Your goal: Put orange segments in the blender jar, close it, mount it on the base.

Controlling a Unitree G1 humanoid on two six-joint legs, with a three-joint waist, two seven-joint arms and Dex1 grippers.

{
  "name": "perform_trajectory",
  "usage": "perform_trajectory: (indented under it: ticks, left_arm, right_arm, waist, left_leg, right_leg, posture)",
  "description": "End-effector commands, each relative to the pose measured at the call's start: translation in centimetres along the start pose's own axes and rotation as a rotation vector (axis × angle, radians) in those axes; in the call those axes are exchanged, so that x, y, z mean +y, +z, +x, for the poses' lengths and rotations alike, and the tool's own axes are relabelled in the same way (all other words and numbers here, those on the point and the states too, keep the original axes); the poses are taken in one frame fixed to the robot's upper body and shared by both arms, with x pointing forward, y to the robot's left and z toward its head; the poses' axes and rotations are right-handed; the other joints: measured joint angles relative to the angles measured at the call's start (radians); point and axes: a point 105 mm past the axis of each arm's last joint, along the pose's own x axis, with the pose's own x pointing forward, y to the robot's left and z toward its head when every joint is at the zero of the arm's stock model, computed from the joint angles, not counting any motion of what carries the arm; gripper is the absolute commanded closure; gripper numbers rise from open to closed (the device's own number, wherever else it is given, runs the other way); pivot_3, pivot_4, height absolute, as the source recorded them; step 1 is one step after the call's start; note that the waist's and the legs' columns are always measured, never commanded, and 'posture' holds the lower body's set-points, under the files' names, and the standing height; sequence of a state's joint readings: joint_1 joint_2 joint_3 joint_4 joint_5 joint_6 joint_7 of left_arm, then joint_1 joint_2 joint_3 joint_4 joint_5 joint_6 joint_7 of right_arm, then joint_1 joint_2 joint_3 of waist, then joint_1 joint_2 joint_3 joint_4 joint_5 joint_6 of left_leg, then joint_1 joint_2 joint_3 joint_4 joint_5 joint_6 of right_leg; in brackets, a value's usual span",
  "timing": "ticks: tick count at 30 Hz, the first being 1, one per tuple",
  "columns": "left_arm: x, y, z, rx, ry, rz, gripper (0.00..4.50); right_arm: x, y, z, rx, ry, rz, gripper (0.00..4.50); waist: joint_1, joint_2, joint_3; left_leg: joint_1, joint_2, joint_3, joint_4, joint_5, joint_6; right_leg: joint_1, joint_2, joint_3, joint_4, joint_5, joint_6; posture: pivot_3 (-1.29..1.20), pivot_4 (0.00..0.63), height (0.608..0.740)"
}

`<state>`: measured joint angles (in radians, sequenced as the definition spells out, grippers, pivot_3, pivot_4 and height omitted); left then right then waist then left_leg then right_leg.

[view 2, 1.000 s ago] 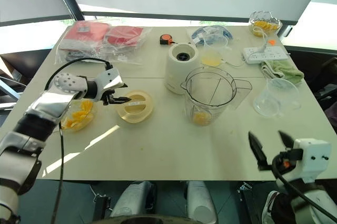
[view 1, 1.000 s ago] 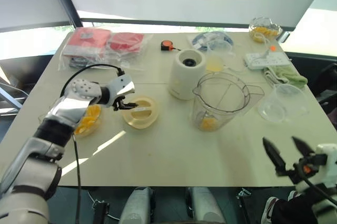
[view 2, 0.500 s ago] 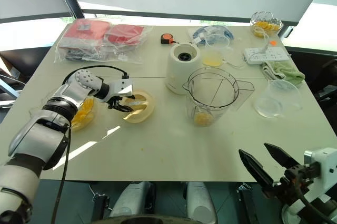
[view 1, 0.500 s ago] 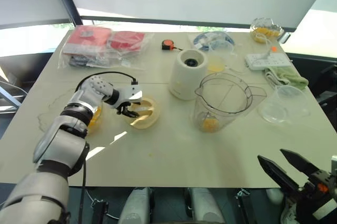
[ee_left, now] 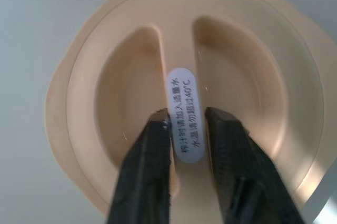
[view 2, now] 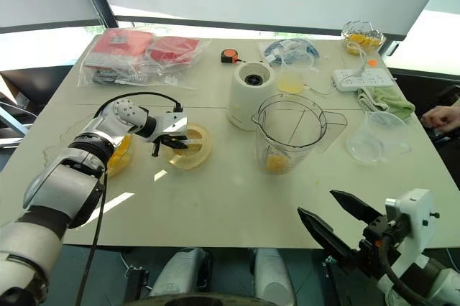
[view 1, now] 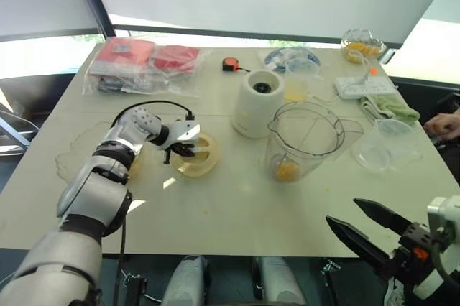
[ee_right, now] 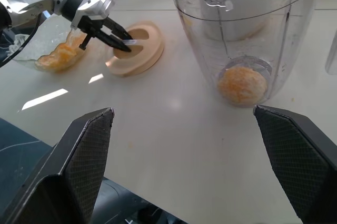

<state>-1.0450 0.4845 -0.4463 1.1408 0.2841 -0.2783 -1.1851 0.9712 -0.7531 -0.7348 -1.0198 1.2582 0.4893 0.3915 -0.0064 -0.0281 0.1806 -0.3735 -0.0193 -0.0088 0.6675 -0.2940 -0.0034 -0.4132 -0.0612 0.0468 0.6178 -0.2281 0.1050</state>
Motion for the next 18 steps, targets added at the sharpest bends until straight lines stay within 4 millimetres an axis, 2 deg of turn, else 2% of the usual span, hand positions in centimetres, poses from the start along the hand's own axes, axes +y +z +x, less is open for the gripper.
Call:
perform_trajectory:
  ticks: [1, 4, 8, 10, 12, 14, 16, 18]
  left_arm:
    - [-0.3, -1.0, 0.1, 0.042, -0.001, -0.012, 4.26]
    - [0.5, -0.3, -0.5, 0.011, 0.025, -0.017, 4.26]
    - [4.5, 4.3, -5.4, -0.107, 0.117, 0.022, 4.26]
    - [7.3, 10.0, -11.0, -0.269, 0.184, 0.078, 4.26]
    - [8.5, 15.1, -15.7, -0.398, 0.215, 0.136, 4.26]
    - [8.5, 17.7, -17.4, -0.456, 0.196, 0.170, 4.26]
    - [7.8, 20.8, -18.3, -0.576, 0.109, 0.155, 4.26]
    - [7.1, 23.1, -18.3, -0.635, 0.027, 0.170, 4.26]
  right_arm:
    - [0.6, 0.6, 0.5, -0.027, 0.018, -0.035, 0.00]
    - [0.4, 0.5, 0.9, -0.022, 0.017, -0.039, 0.00]
    - [-1.0, 0.2, 1.1, -0.029, -0.023, -0.035, 0.00]
    - [-2.3, 0.3, 1.4, -0.044, -0.064, -0.043, 0.00]
    - [-4.0, 0.5, 1.8, -0.079, -0.127, -0.041, 0.00]
    - [-5.5, 0.5, 1.9, -0.094, -0.192, -0.056, 0.00]
    - [-6.8, 0.5, 2.0, -0.098, -0.239, -0.080, 0.00]
    - [-7.4, 0.9, 2.1, -0.118, -0.261, -0.099, 0.00]
  waist:
    - [-0.001, 0.000, 0.000]
    - [-0.002, 0.000, 0.000]
    - [-0.001, -0.005, 0.003]
    - [0.001, -0.009, 0.004]
    - [0.010, -0.010, 0.005]
    - [0.018, -0.006, 0.003]
    - [0.020, 0.005, -0.003]
    - [0.023, 0.013, -0.008]
  left_leg:
    - [0.000, 0.000, 0.000, 0.000, 0.000, 0.000]
    - [0.000, 0.001, 0.000, 0.000, 0.000, 0.000]
    - [-0.002, 0.000, -0.002, 0.001, 0.000, 0.000]
    - [-0.009, 0.000, -0.002, 0.003, 0.000, 0.000]
    - [-0.028, 0.001, -0.008, 0.015, -0.001, 0.001]
    - [-0.038, -0.001, -0.008, 0.018, -0.001, 0.002]
    - [-0.034, -0.003, -0.004, 0.017, -0.006, 0.012]
    - [-0.028, -0.007, -0.002, 0.017, -0.011, 0.019]
  right_leg:
    - [0.002, 0.000, 0.000, -0.001, 0.000, 0.000]
    - [0.003, -0.001, -0.001, -0.002, -0.001, 0.000]
    - [-0.002, 0.000, -0.002, -0.002, 0.002, -0.001]
    - [-0.009, 0.003, -0.003, 0.000, 0.004, 0.002]
    - [-0.021, 0.005, -0.006, 0.002, 0.007, 0.006]
    - [-0.029, 0.005, -0.007, 0.000, 0.011, 0.010]
    - [-0.023, 0.001, -0.006, -0.004, 0.010, 0.013]
    - [-0.017, -0.003, -0.005, -0.005, 0.006, 0.019]
  posture:
    - [0.00, 0.150, 0.740]
    - [0.00, 0.150, 0.740]
    - [0.00, 0.150, 0.740]
    - [0.00, 0.150, 0.740]
    - [0.00, 0.150, 0.740]
    - [0.00, 0.150, 0.740]
    - [0.00, 0.150, 0.740]
    - [0.00, 0.150, 0.740]
